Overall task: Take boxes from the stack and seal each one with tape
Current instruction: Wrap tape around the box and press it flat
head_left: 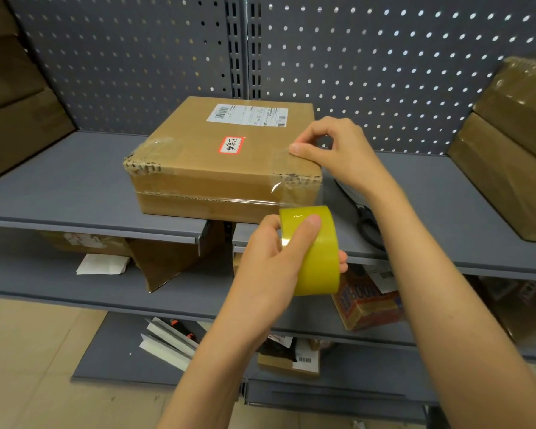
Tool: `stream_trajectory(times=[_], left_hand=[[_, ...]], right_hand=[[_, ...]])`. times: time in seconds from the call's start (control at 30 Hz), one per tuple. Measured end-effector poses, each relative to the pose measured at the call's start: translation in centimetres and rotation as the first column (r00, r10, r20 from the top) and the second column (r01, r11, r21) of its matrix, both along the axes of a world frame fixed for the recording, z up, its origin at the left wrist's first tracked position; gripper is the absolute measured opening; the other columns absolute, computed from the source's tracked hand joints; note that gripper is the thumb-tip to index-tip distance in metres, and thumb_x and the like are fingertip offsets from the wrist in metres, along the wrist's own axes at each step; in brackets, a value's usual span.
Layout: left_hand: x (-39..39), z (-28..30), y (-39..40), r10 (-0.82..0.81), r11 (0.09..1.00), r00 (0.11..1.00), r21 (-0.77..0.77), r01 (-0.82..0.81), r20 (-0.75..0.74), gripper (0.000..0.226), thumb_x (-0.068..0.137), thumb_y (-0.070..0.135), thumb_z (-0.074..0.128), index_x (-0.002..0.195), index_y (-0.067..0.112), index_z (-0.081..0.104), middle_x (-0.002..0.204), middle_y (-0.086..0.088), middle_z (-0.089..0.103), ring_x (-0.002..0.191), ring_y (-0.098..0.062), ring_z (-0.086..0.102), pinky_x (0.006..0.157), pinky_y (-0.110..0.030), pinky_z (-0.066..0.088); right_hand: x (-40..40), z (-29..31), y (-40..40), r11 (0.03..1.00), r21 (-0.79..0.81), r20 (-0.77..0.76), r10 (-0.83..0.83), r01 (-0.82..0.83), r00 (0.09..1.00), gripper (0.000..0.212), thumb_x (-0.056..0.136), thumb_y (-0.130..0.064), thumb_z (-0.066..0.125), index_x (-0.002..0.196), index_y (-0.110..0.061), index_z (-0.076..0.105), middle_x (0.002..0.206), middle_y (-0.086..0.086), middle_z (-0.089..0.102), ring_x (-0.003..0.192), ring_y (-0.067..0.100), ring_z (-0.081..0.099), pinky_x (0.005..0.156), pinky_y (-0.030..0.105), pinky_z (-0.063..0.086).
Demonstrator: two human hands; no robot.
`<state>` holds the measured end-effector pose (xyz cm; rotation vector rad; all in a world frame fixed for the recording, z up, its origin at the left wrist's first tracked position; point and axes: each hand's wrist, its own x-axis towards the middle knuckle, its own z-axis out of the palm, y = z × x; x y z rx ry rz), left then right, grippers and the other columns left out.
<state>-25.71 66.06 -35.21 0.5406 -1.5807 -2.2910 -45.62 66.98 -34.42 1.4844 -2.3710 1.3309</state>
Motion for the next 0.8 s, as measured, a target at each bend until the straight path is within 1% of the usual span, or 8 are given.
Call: stream_trajectory(times=[0.13, 0.27, 0.4, 0.5, 0.53, 0.6, 0.67, 0.8], left_hand=[[-0.1, -0.3, -0.1, 0.001, 1.000, 1.000, 0.004, -0.001, 0.005, 0.022, 0.094, 0.021, 0.052, 0.110, 0.006, 0.051, 0.076, -0.015, 0.073, 0.064, -0.019, 0.071, 0.059, -0.026, 0.059], [0.0, -0.6, -0.2, 0.001, 1.000, 1.000, 0.015, -0.001, 0.005, 0.018, 0.095, 0.020, 0.051, 0.107, 0.008, 0.052, 0.075, -0.014, 0.073, 0.063, -0.019, 0.071, 0.060, -0.027, 0.060], [0.0, -0.7, -0.3, 0.002, 1.000, 1.000, 0.026, -0.002, -0.006, 0.017, 0.094, 0.020, 0.050, 0.107, 0.009, 0.054, 0.075, -0.013, 0.073, 0.062, -0.019, 0.070, 0.061, -0.028, 0.059], [0.0, -0.8, -0.1, 0.016, 1.000, 1.000, 0.020, -0.016, -0.017, 0.017, 0.095, 0.017, 0.050, 0.109, 0.008, 0.054, 0.074, -0.013, 0.072, 0.060, -0.019, 0.069, 0.059, -0.026, 0.059], [0.0, -1.0, 0.0, 0.020, 1.000, 1.000, 0.002, -0.020, -0.020, 0.017, 0.095, 0.016, 0.050, 0.110, 0.008, 0.054, 0.073, -0.012, 0.071, 0.060, -0.018, 0.069, 0.058, -0.025, 0.058], [0.0, -1.4, 0.1, 0.028, 0.996, 0.999, -0.084, -0.030, -0.019, 0.017, 0.096, 0.018, 0.050, 0.111, 0.011, 0.054, 0.072, -0.008, 0.070, 0.061, -0.016, 0.069, 0.058, -0.022, 0.057], [0.0, -1.8, 0.3, 0.047, 0.987, 0.999, -0.153, -0.050, -0.023, 0.015, 0.096, 0.021, 0.049, 0.109, 0.014, 0.053, 0.069, -0.004, 0.069, 0.063, -0.015, 0.068, 0.059, -0.021, 0.056], [0.3, -2.3, 0.4, 0.071, 0.980, 0.997, -0.184, -0.075, -0.024, 0.014, 0.096, 0.025, 0.051, 0.107, 0.017, 0.055, 0.067, -0.003, 0.069, 0.062, -0.015, 0.068, 0.062, -0.026, 0.057]], right_hand=[[-0.1, -0.1, -0.1, 0.999, -0.043, 0.049, -0.009, 0.011, 0.999, 0.013, 0.082, -0.021, 0.073, 0.091, -0.012, 0.071, 0.086, -0.002, 0.069, 0.079, 0.002, 0.059, 0.078, 0.016, 0.046], [0.4, -0.2, -0.1, 0.993, -0.048, -0.060, -0.110, 0.107, 0.992, 0.010, 0.090, -0.018, 0.062, 0.091, -0.011, 0.070, 0.089, -0.002, 0.068, 0.080, 0.006, 0.058, 0.069, 0.010, 0.039], [2.7, 0.8, 0.8, 0.989, -0.095, -0.097, -0.121, 0.112, 0.988, 0.034, 0.100, -0.024, 0.044, 0.099, -0.001, 0.069, 0.094, 0.013, 0.069, 0.085, 0.023, 0.059, 0.076, 0.025, 0.043], [4.5, 0.8, 1.2, 0.995, 0.100, -0.142, 0.030, -0.016, 0.989, 0.041, 0.104, -0.028, 0.036, 0.108, 0.002, 0.063, 0.101, 0.017, 0.067, 0.097, 0.029, 0.059, 0.085, 0.032, 0.038], [4.8, 0.5, 1.2, 0.979, 0.195, -0.136, 0.080, -0.052, 0.987, 0.041, 0.105, -0.027, 0.033, 0.117, 0.000, 0.061, 0.114, 0.015, 0.065, 0.112, 0.026, 0.055, 0.091, 0.028, 0.035], [4.8, -0.1, 1.1, 0.933, 0.347, -0.110, 0.138, -0.092, 0.984, 0.046, 0.105, -0.028, 0.027, 0.143, -0.005, 0.041, 0.149, 0.007, 0.040, 0.141, 0.015, 0.029, 0.108, 0.017, 0.016], [4.5, -0.2, 0.9, 0.891, 0.442, -0.105, 0.161, -0.099, 0.981, 0.050, 0.105, -0.031, 0.023, 0.151, -0.010, 0.020, 0.159, 0.001, 0.016, 0.146, 0.009, 0.010, 0.110, 0.013, 0.002], [4.1, -0.2, 0.9, 0.846, 0.530, -0.158, 0.155, -0.049, 0.975, 0.054, 0.105, -0.036, 0.019, 0.152, -0.013, 0.010, 0.161, -0.001, 0.005, 0.146, 0.007, 0.002, 0.112, 0.015, -0.002]])
